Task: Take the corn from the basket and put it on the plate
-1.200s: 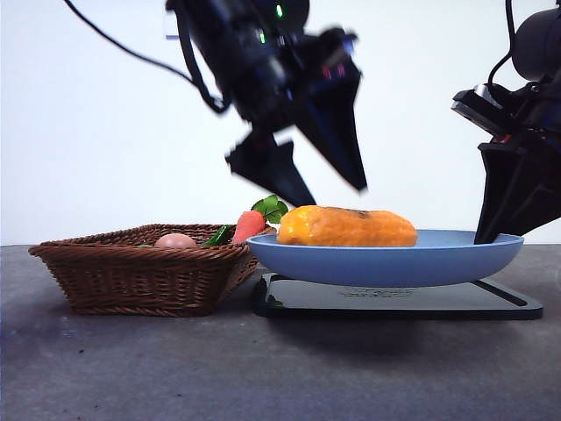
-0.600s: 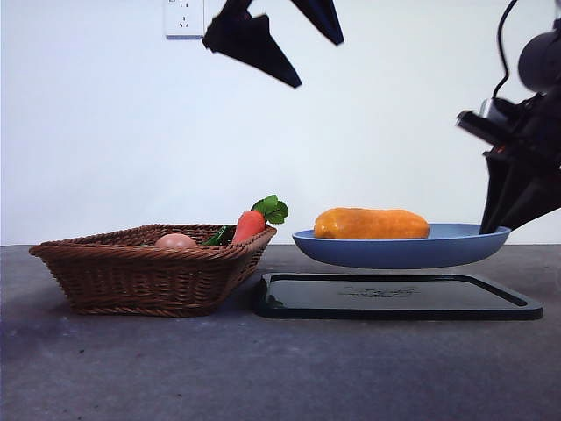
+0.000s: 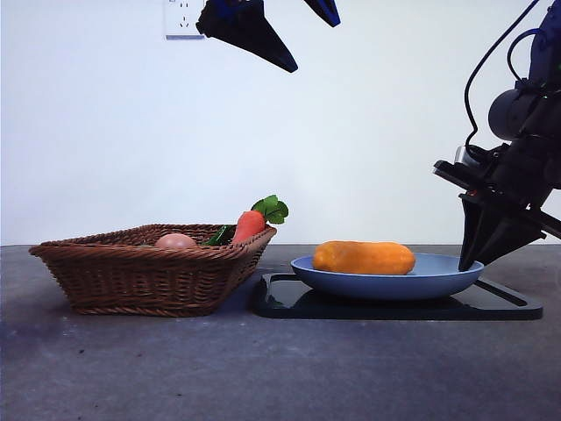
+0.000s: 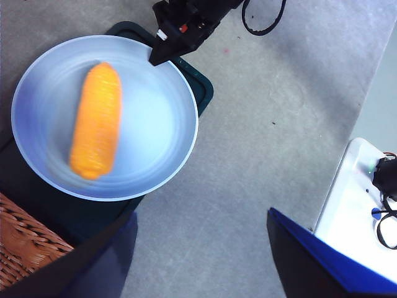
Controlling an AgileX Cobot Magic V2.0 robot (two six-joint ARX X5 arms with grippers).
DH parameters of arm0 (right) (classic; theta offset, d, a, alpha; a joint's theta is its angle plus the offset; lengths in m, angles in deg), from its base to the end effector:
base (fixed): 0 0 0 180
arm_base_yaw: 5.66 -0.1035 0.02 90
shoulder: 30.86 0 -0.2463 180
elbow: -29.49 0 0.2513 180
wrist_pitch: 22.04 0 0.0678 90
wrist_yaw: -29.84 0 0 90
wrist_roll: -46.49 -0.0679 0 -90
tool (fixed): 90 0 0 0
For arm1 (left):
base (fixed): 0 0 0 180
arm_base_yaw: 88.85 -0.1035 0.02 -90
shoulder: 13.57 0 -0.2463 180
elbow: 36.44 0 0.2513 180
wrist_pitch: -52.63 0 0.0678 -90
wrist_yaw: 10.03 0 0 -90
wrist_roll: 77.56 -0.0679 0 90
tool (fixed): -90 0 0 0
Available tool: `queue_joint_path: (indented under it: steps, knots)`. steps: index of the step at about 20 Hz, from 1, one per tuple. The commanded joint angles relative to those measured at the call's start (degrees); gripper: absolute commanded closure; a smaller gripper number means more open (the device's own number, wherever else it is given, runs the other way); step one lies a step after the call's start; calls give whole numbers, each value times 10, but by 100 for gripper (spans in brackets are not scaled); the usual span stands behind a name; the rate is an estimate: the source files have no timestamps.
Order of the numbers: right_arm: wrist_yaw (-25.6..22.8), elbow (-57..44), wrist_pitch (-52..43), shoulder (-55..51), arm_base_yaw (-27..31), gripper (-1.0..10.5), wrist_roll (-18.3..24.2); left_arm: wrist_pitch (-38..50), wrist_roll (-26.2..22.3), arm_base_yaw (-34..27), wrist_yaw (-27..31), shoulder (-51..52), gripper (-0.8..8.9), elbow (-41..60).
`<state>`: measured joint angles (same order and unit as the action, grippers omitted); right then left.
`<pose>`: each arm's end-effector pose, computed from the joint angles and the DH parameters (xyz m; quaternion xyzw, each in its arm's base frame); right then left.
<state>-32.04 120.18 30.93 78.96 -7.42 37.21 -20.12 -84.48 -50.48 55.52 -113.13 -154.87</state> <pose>0.3790 0.0437 0.1314 0.1969 0.5880 0.1614 0.7678 0.2766 -0.2549 0.3230 0.1007 0.4209 -0.4909 0.7561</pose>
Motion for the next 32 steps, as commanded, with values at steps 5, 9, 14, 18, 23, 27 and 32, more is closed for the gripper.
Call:
queue_joint_path:
  steps: [5, 9, 14, 18, 23, 27, 32]
  knots:
    - [4, 14, 3, 9, -2, 755, 12, 3, 1, -1, -4, -1, 475, -17]
    - [0, 14, 12, -16, 2, 719, 13, 2, 1, -2, -4, -1, 475, -17]
    - [-53, 14, 61, -113, 9, 719, 26, 2, 1, -2, -4, -1, 475, -17]
    - [-52, 13, 138, -218, -7, 720, 50, 2, 1, -2, -4, -1, 475, -17]
    - [-57, -19, 158, -341, -84, 722, 57, -7, 1, -3, -4, -1, 477, -17]
    - [-58, -115, 116, -425, -151, 749, 51, -15, -1, -6, -4, -1, 484, -17]
    - [-59, -227, 65, -482, -172, 866, 47, -16, -1, -9, -4, -1, 629, -17]
